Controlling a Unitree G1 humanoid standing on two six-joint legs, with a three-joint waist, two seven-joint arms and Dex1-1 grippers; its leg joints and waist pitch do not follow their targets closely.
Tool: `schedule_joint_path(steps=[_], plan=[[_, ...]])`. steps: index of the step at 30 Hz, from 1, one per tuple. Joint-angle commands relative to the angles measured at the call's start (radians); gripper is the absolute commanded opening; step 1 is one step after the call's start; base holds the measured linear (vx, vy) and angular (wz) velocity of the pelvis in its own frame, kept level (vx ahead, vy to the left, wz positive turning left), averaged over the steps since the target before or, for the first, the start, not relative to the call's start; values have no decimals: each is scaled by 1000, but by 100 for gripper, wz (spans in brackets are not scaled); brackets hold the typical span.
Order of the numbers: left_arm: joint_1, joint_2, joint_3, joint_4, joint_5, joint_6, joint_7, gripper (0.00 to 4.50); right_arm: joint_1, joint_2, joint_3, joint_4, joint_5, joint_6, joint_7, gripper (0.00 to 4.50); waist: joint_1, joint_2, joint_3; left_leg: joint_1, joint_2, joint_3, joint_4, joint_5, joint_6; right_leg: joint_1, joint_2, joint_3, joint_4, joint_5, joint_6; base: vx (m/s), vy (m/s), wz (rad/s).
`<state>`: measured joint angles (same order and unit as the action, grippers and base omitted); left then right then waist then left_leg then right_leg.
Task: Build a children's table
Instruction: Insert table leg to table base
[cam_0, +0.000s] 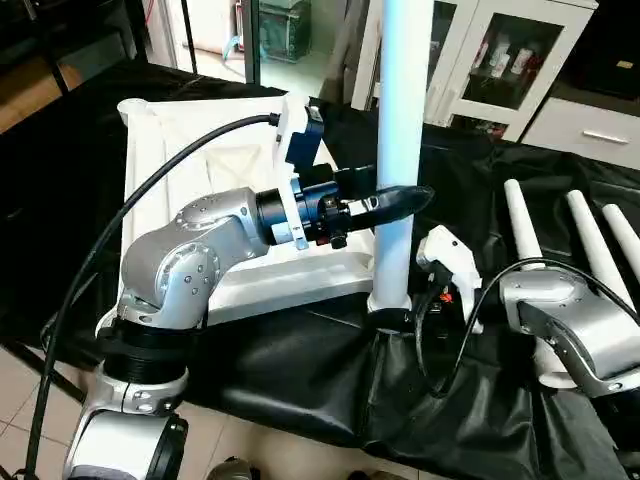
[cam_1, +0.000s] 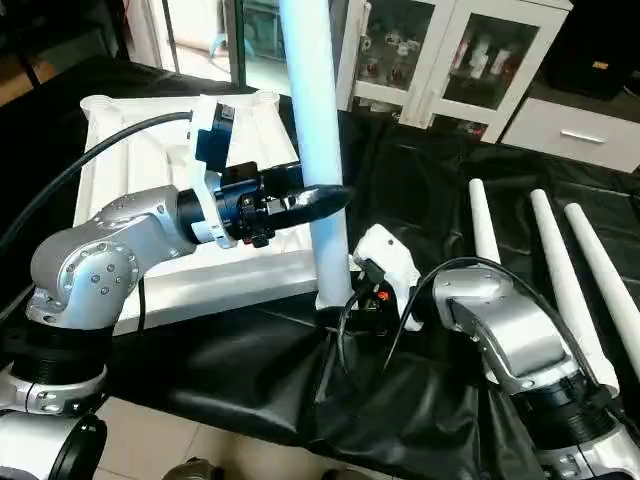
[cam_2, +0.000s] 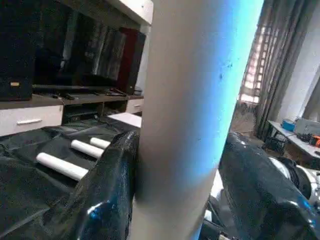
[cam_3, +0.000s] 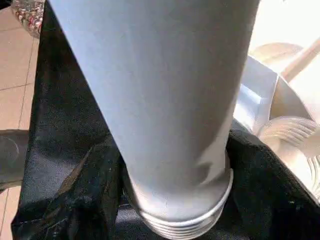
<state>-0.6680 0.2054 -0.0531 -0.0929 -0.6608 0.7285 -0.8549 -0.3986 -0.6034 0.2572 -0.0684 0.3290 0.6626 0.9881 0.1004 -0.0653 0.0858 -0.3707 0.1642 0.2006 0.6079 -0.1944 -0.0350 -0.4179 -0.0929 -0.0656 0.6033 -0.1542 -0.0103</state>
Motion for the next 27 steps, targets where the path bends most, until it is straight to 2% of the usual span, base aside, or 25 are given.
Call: schedule_joint_path(steps=[1,4,9,10,12,13,14,18,19,22,23,24,26,27], plan=[[-17,-3,6,9,6,-7,18,227,-15,-4,0,4,-7,-15,2,261,3,-7,-75,14,65,-31,-73,-122,24,56,-64,50,-56,-217,-210,0,0,0],[-22,-5,15,22,11,-9,35,197,-15,-2,-2,4,-8,-20,0,261,4,-7,-74,14,65,-31,-73,-131,23,56,-65,50,-59,-233,-207,0,0,0],[-28,-4,21,36,16,-11,51,182,-13,3,-10,2,-15,-36,-4,261,4,-7,-73,14,66,-32,-74,-150,13,55,-65,50,-61,-261,-197,0,0,0],[-28,-5,22,37,16,-11,52,182,-13,3,-10,2,-15,-37,-4,261,5,-4,-74,15,66,-33,-74,-151,11,55,-66,50,-60,-262,-197,0,0,0],[-35,-8,31,43,14,-12,68,180,-14,10,-19,5,-12,-42,-10,261,4,-6,-73,15,65,-32,-74,-158,9,55,-65,50,-61,-265,-194,0,0,0],[-38,-11,35,47,13,-13,76,179,-15,13,-24,7,-9,-41,-13,317,4,-6,-73,14,65,-32,-74,-159,9,55,-65,50,-62,-268,-194,0,0,0],[-48,-16,46,57,16,-17,92,179,-18,18,-35,11,-1,-42,-15,331,4,-4,-74,15,65,-32,-74,-161,8,54,-64,50,-62,-266,-195,0,0,0],[-65,-16,53,76,26,-14,115,178,-22,25,-51,13,10,-52,-16,353,3,-4,-74,14,64,-33,-73,-167,5,55,-64,49,-62,-275,-185,0,0,0],[-73,-14,55,86,32,-8,128,176,-26,31,-63,14,22,-54,-15,373,4,-5,-75,15,64,-33,-73,-165,6,55,-65,50,-62,-273,-186,0,0,0],[-97,-11,65,115,36,30,168,176,-44,50,-117,-8,87,-29,-3,391,4,-4,-76,14,63,-34,-72,-156,16,55,-63,48,-59,-263,-189,0,0,0],[-100,-10,65,119,39,34,173,176,-47,53,-124,-12,97,-24,-1,391,4,-4,-77,15,64,-34,-71,-153,17,55,-63,49,-58,-259,-189,0,0,0],[-109,-13,73,132,39,45,194,176,-53,55,-136,-12,106,-25,0,415,5,-5,-76,15,64,-33,-71,-147,18,54,-63,49,-57,-250,-195,0,0,0],[-123,-19,85,150,33,65,223,176,-66,59,-155,-6,125,-18,-5,422,5,-5,-77,15,63,-32,-70,-142,19,54,-62,48,-57,-242,-202,0,0,0],[-130,-22,91,158,29,80,239,176,-75,61,-166,2,130,-16,-12,441,5,-5,-77,14,63,-32,-70,-139,20,55,-62,48,-56,-236,-206,0,0,0]])
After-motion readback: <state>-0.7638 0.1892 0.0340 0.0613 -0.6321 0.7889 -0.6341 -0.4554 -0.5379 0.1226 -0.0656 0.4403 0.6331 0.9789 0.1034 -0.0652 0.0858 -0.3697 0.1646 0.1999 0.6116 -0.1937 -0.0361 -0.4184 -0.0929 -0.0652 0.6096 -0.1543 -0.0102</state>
